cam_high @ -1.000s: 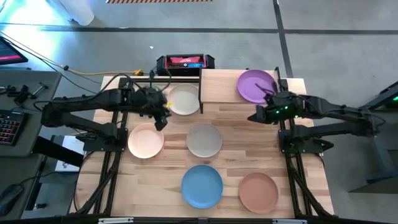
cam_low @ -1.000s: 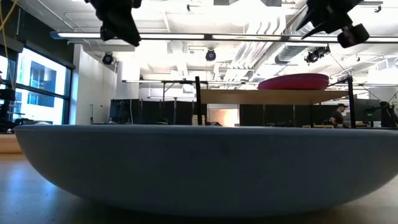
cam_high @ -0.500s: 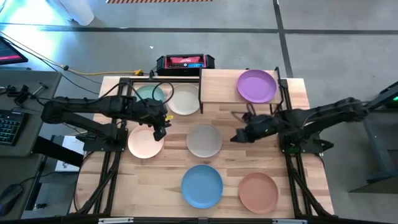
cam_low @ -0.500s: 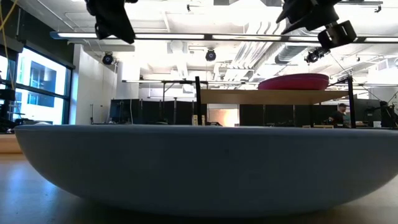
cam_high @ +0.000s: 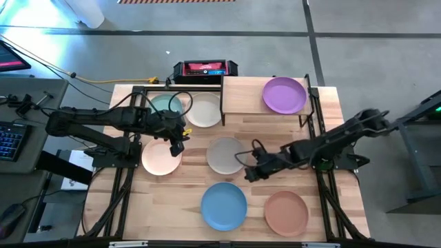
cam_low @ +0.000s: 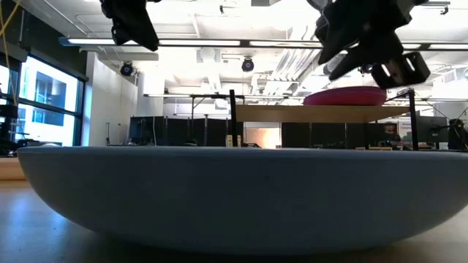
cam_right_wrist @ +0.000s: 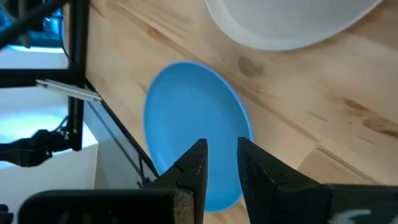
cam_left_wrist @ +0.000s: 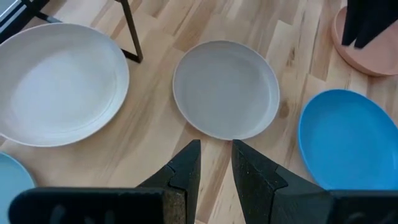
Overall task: Place and stack plates onto a shelf
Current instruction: Stack the blue plate on top of the purple plate on the shelf
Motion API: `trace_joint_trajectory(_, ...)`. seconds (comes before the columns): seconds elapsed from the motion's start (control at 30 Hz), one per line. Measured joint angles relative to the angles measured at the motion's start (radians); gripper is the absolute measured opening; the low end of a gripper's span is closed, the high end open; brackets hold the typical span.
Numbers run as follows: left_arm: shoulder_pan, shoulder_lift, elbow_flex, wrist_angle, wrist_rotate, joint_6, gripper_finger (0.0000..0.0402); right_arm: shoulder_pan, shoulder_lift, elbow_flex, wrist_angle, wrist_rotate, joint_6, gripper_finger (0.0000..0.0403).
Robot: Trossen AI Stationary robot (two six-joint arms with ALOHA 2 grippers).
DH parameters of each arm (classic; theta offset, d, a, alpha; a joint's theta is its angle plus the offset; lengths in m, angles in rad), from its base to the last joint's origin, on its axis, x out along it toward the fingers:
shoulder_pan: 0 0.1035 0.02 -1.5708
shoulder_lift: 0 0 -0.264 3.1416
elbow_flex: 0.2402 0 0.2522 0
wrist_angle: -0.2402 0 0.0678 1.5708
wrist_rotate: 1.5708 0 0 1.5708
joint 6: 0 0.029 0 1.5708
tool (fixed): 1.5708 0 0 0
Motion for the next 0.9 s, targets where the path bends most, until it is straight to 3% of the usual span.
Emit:
trace_joint_trajectory(0.33,0.0,0.0,0.0,0.001,-0.034,-0.052,0.0078,0.009,0.142,0.002,0.08,-0.077,-0.039,0.0069)
trace_joint_trajectory(0.77,0.001,0.0,0.0,0.0,-0.048,-0.103,0.0078,0.002,0.157,0.038,0.081,-0.07,-0.176,0.0085)
trace_joint_trajectory(0.9,0.001,0.0,0.0,0.0,-0.08,-0.104,0.0078,-0.022,0.157,0.038,0.081,-0.094,-0.347,0.0085)
